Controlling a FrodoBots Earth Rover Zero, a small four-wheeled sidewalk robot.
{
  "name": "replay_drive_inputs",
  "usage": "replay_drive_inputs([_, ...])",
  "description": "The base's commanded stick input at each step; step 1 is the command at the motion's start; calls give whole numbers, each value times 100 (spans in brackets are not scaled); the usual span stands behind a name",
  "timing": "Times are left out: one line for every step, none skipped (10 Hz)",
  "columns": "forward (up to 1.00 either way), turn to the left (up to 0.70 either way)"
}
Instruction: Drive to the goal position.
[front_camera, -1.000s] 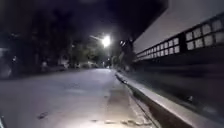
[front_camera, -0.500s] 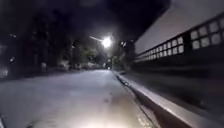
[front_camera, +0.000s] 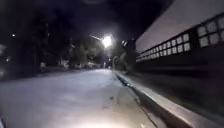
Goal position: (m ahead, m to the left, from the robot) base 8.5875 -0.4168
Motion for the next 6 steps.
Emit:
replay_drive_inputs([50,0])
replay_drive_inputs([50,0])
replay_drive_inputs([50,0])
replay_drive_inputs([50,0])
replay_drive_inputs([50,0])
replay_drive_inputs([50,0])
